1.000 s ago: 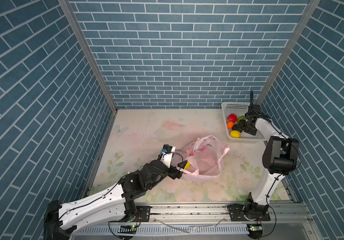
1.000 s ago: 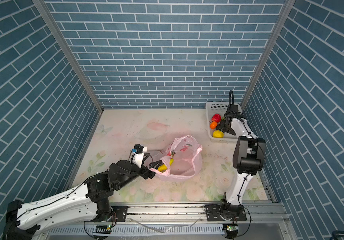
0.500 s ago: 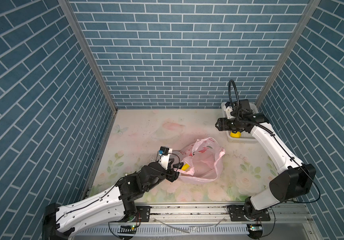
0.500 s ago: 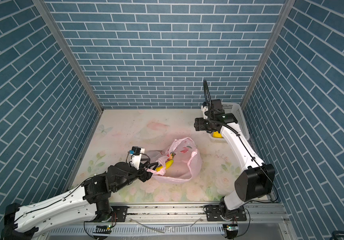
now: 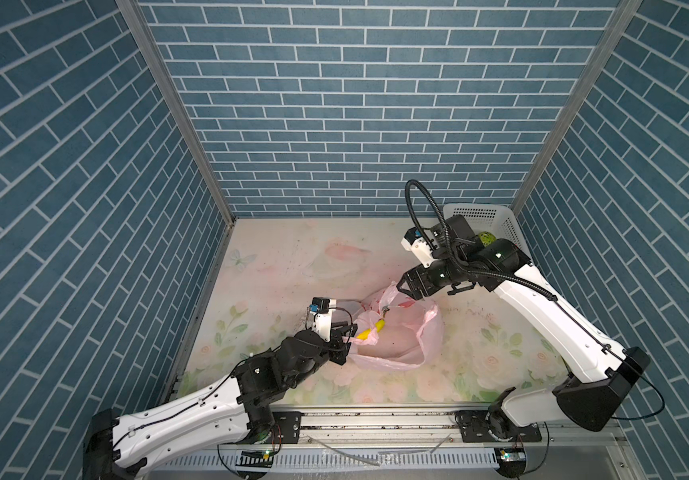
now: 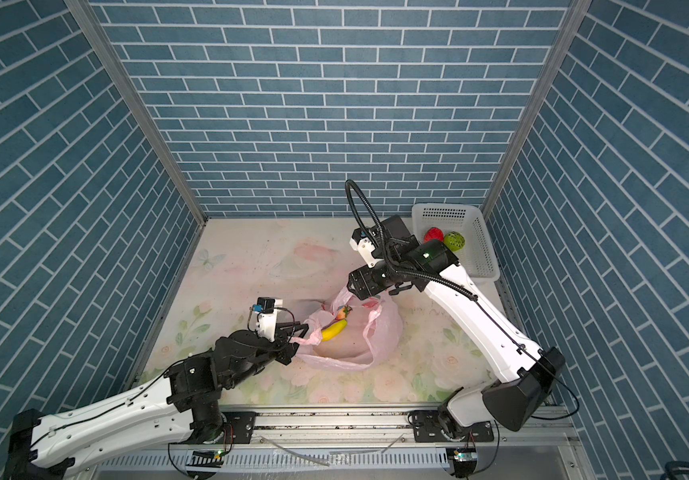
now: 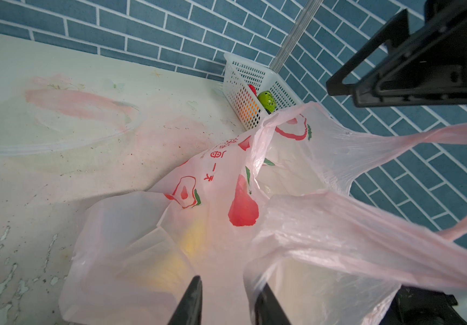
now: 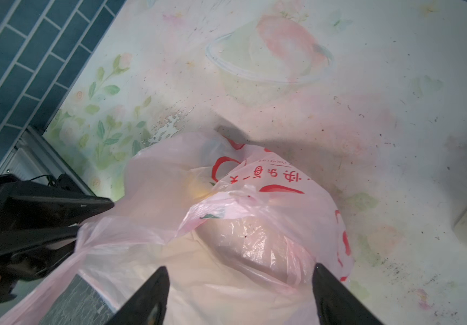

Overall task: Untie the knot of the plastic bag and take out the fruit
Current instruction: Pick up the fruit from the plastic bag.

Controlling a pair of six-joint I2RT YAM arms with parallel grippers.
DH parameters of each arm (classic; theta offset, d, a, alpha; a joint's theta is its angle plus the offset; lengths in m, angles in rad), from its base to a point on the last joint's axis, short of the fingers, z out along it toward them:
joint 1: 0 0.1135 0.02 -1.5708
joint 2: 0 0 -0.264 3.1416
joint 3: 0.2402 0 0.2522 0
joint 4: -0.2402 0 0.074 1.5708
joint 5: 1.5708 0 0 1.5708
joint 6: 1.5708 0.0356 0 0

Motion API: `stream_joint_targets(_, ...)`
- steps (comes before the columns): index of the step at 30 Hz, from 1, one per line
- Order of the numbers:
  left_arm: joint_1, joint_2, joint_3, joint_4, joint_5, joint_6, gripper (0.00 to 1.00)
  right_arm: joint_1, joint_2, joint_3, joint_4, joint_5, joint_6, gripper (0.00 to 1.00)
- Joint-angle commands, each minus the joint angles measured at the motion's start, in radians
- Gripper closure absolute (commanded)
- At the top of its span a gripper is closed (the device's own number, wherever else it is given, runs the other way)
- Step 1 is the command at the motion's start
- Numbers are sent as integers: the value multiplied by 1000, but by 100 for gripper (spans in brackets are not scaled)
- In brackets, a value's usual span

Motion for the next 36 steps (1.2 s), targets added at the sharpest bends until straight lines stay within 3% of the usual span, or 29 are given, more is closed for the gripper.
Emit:
stream_joint_targets(1, 1, -20, -36, 52, -39, -18, 72, 76, -15, 56, -78, 12, 44, 21)
stream_joint_targets(10, 1, -22, -81, 187, -70, 2, 77, 231, 18, 29, -77, 84, 146, 24)
stream_joint_targets(14, 1, -39, -114, 240, -96, 4, 78, 282, 12, -91, -9, 118, 191, 26)
stream_joint_targets(24, 2, -41, -171, 374, -131, 9, 81, 420, -29, -477, 262, 349, 312, 33)
stream_joint_targets(31, 2, -44, -180, 455, -156, 57, 82, 428, -77, -703, 532, 366, 345, 36)
stream_joint_targets(36, 1, -35, -182, 531, -166, 115, 83, 428, -37, -758, 586, 348, 316, 35)
